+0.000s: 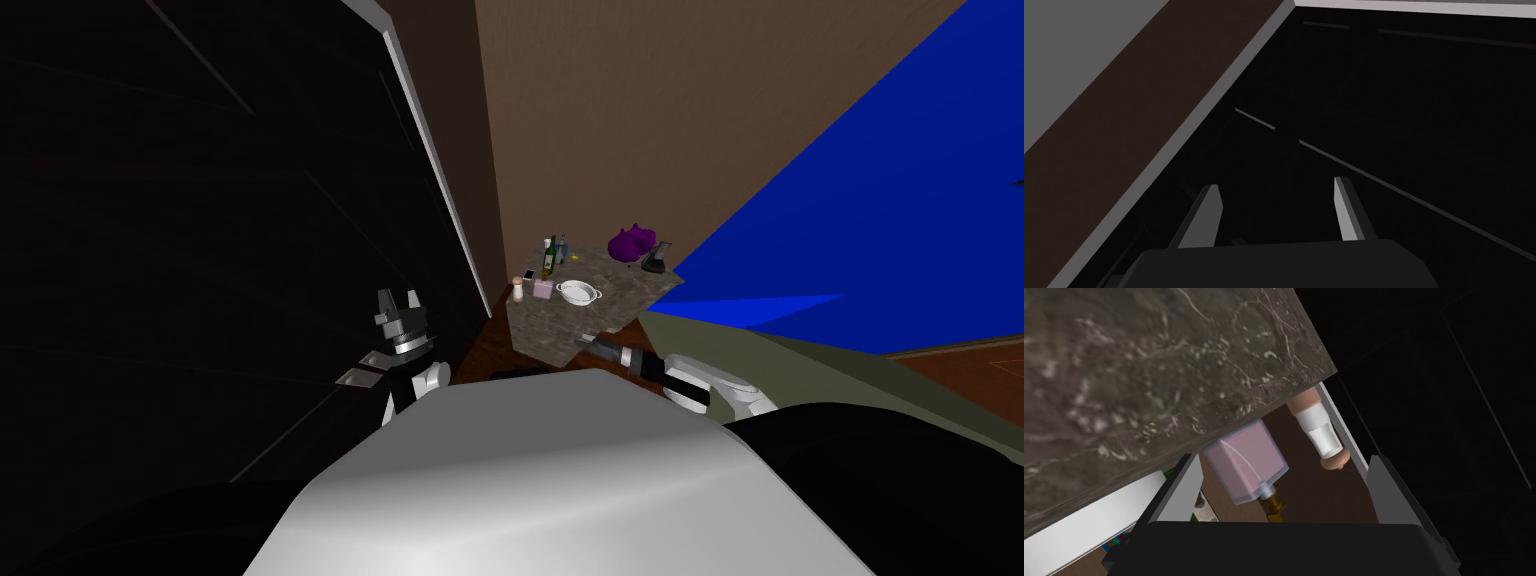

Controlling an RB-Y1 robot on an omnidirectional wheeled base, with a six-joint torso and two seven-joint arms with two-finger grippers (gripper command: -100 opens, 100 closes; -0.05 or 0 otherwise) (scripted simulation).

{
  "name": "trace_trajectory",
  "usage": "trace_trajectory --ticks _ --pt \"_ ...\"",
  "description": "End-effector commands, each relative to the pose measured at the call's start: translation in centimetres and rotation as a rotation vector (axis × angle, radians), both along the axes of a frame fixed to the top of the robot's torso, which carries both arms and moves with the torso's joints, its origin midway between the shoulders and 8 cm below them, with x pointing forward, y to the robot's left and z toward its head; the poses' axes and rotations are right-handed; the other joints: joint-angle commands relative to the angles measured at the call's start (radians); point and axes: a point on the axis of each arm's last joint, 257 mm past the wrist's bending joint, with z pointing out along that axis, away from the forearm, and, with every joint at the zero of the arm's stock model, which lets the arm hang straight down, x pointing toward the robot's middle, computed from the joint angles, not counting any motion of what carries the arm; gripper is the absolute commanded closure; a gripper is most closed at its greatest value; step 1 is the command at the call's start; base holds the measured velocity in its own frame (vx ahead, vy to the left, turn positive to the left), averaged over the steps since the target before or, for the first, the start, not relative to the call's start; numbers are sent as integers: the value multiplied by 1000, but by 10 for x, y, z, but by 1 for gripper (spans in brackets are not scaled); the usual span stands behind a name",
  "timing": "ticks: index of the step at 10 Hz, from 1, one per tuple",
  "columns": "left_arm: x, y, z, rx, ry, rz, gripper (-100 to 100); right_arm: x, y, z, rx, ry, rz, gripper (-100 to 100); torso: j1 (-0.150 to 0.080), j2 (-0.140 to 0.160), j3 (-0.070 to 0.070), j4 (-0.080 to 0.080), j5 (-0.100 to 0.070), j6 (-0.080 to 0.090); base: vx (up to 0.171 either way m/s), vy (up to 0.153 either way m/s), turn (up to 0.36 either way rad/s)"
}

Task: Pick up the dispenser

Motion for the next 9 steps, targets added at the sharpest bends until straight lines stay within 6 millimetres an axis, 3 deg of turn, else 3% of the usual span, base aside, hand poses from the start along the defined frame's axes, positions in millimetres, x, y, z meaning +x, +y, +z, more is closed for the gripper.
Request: trace_trajectory --ticks 1,2,7,9 --pt "0 0 0 0 0 0 0 -5 -16 -5 -51 24 25 -100 0 0 0 0 0 0 -7 -49 70" --pt "0 0 0 0 0 0 0 -5 -17 -5 -57 26 29 -100 0 0 0 0 0 0 -1 -21 -10" --pt "0 0 0 0 0 0 0 -39 -76 -23 -235 142 116 -100 1 -1 -1 0 0 0 0 -32 118" --pt "0 0 0 0 0 0 0 -39 -85 -19 -268 150 136 -100 2 -1 -1 0 0 0 4 -18 36"
